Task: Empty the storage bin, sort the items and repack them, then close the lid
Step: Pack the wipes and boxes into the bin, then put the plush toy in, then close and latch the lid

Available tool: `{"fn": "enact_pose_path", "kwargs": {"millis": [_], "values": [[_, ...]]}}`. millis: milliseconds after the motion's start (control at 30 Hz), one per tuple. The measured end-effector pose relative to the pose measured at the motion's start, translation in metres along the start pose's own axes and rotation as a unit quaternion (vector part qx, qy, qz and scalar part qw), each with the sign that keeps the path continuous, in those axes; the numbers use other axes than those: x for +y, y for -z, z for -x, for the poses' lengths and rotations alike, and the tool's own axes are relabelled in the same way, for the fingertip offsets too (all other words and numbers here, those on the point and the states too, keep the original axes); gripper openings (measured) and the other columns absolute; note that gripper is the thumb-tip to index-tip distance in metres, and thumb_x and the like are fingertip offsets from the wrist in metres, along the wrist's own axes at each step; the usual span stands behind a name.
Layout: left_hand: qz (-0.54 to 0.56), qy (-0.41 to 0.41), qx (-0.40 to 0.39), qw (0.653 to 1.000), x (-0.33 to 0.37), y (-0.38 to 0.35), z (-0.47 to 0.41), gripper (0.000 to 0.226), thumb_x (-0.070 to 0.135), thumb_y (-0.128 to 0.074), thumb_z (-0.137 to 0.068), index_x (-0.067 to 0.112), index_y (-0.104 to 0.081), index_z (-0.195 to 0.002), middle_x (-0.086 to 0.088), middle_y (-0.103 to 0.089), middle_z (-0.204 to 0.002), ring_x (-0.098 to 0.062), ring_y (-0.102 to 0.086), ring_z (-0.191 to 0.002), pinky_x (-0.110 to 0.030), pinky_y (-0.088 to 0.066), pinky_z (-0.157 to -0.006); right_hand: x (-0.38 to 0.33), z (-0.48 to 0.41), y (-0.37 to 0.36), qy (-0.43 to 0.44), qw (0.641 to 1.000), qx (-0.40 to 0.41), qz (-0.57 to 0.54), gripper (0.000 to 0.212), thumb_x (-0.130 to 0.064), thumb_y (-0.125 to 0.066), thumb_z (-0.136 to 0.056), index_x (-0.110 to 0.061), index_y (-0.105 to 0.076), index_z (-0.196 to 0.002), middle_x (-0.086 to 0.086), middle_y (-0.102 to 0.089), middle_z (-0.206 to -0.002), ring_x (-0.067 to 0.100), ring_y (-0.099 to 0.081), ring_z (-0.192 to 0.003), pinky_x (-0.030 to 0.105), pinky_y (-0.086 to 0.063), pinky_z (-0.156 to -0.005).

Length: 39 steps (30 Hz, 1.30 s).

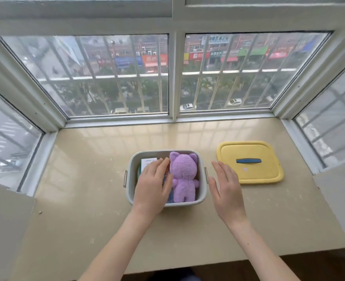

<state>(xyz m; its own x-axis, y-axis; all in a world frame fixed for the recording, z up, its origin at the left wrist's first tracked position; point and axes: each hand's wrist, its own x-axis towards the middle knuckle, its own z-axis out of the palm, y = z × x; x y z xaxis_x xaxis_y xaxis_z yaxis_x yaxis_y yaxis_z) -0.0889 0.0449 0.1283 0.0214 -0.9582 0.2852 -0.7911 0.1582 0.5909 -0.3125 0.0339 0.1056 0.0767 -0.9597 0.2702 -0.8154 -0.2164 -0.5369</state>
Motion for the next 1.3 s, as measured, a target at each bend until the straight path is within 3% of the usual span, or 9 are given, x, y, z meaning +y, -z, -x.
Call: {"fn": "enact_pose_path", "kwargs": {"millis": [167, 267, 467, 700, 967, 1133, 1300], "values": [[-0.059, -0.08, 0.005, 0.995, -0.005, 0.03, 0.059, 0.043, 0.028, -0.045, -0.093, 0.008, -0.06, -0.128, -0.011, -0.062, -0.122, -0.03, -0.053, -0.113, -0.04, -0.044, -0.099, -0.028, 0.064, 0.017, 0.007, 0.999, 0.02, 0.045, 0.046, -0.029, -0.04, -0.098, -0.005, -0.053, -0.134, 0.013, -0.057, -0.13, 0.032, -0.05, -0.122, 0.044, -0.04, -0.105], [-0.082, -0.074, -0.029, 0.993, -0.024, 0.027, 0.098, 0.046, 0.033, -0.047, -0.091, 0.014, -0.058, -0.132, -0.009, -0.061, -0.127, -0.035, -0.052, -0.119, -0.047, -0.044, -0.101, -0.028, 0.105, 0.009, -0.007, 0.996, 0.0, 0.09, 0.047, -0.032, -0.041, -0.095, -0.008, -0.054, -0.134, 0.012, -0.058, -0.129, 0.03, -0.052, -0.119, 0.039, -0.037, -0.101], [-0.115, -0.048, -0.136, 0.983, -0.043, 0.019, 0.15, 0.051, 0.039, -0.044, -0.09, 0.019, -0.055, -0.135, -0.008, -0.061, -0.128, -0.034, -0.052, -0.121, -0.049, -0.038, -0.104, -0.008, 0.149, 0.007, -0.066, 0.985, -0.081, 0.139, 0.053, -0.041, -0.035, -0.095, -0.015, -0.053, -0.137, 0.015, -0.058, -0.131, 0.034, -0.054, -0.119, 0.046, -0.044, -0.098], [-0.084, -0.041, -0.129, 0.987, -0.011, 0.005, 0.118, 0.049, 0.038, -0.042, -0.091, 0.014, -0.06, -0.129, -0.004, -0.065, -0.119, -0.03, -0.056, -0.109, -0.043, -0.046, -0.094, 0.027, 0.131, 0.051, -0.099, 0.98, -0.07, 0.155, 0.055, -0.042, -0.031, -0.096, -0.012, -0.052, -0.137, 0.013, -0.057, -0.134, 0.031, -0.051, -0.125, 0.045, -0.042, -0.102], [-0.038, -0.086, -0.099, 0.991, 0.083, -0.07, 0.042, 0.046, 0.036, -0.042, -0.091, 0.008, -0.063, -0.121, -0.002, -0.067, -0.113, -0.023, -0.057, -0.103, -0.036, -0.046, -0.086, 0.131, 0.099, 0.123, -0.135, 0.979, -0.043, 0.145, 0.057, -0.042, -0.026, -0.098, -0.011, -0.049, -0.138, 0.012, -0.054, -0.136, 0.028, -0.048, -0.128, 0.043, -0.038, -0.106], [-0.029, -0.028, -0.113, 0.993, 0.145, -0.145, 0.011, 0.05, 0.038, -0.041, -0.091, 0.01, -0.058, -0.128, -0.004, -0.064, -0.12, -0.025, -0.057, -0.108, -0.034, -0.043, -0.092, 0.215, 0.065, 0.161, -0.137, 0.981, -0.058, 0.121, 0.056, -0.041, -0.026, -0.097, -0.011, -0.048, -0.139, 0.012, -0.052, -0.137, 0.027, -0.045, -0.127, 0.038, -0.037, -0.105], [-0.035, 0.046, -0.134, 0.989, 0.183, -0.217, -0.026, 0.054, 0.042, -0.037, -0.092, 0.015, -0.048, -0.137, -0.003, -0.056, -0.13, -0.023, -0.049, -0.119, -0.038, -0.045, -0.094, 0.297, 0.013, 0.168, -0.141, 0.983, -0.078, 0.088, 0.043, -0.025, -0.045, -0.099, -0.012, -0.045, -0.14, 0.016, -0.048, -0.14, 0.031, -0.042, -0.13, 0.042, -0.038, -0.105]]}}
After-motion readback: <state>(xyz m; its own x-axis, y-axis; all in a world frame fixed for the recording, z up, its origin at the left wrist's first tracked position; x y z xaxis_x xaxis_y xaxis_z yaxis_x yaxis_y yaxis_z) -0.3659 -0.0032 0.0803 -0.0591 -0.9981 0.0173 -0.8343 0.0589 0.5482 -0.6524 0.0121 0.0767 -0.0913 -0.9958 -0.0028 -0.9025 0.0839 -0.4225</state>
